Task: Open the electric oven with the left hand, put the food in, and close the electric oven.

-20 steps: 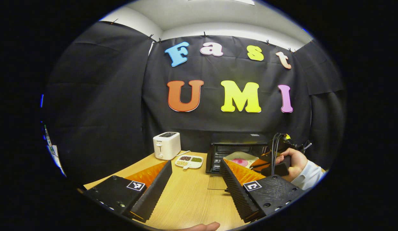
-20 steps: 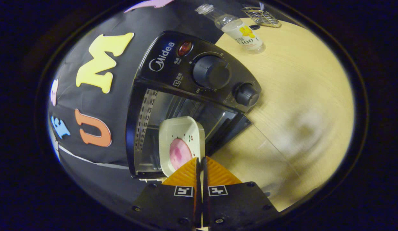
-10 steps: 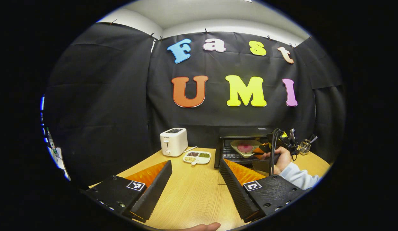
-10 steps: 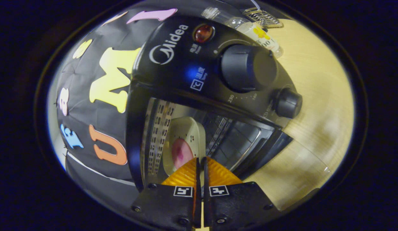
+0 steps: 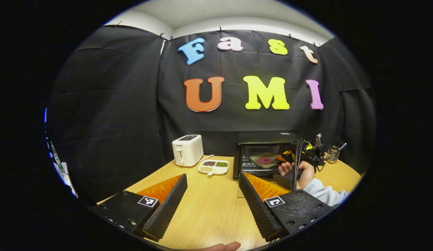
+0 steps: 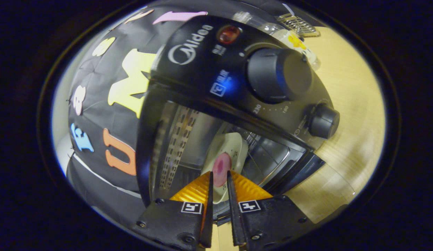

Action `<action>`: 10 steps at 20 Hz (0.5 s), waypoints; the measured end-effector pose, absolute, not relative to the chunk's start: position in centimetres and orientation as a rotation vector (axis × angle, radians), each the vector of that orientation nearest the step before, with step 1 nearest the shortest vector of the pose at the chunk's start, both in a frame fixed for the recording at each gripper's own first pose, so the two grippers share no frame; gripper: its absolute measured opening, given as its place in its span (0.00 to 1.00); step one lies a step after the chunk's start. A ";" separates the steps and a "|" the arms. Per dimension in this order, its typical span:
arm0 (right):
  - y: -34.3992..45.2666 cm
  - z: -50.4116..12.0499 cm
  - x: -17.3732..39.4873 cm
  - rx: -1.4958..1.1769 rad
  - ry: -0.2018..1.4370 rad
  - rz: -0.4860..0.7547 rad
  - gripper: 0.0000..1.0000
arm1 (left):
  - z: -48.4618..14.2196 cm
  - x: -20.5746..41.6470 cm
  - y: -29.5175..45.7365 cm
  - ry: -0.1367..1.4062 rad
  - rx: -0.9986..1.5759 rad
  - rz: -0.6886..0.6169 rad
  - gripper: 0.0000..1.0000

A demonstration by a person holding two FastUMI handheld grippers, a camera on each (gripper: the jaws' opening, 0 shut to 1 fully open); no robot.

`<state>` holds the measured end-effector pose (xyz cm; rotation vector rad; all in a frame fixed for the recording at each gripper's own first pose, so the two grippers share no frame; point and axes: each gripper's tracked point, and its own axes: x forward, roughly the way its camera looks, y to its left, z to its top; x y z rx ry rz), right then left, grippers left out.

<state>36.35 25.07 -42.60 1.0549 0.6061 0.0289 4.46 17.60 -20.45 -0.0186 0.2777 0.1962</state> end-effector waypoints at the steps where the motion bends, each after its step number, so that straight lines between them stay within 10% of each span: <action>1: 24.7 -42.3 35.8 1.023 0.585 0.039 0.23 | -20.4 4.5 17.6 0.275 -0.017 0.196 0.95; 10: 23.5 -37.1 30.6 0.700 0.492 0.219 0.44 | -20.7 3.7 16.0 0.265 -0.062 0.130 0.95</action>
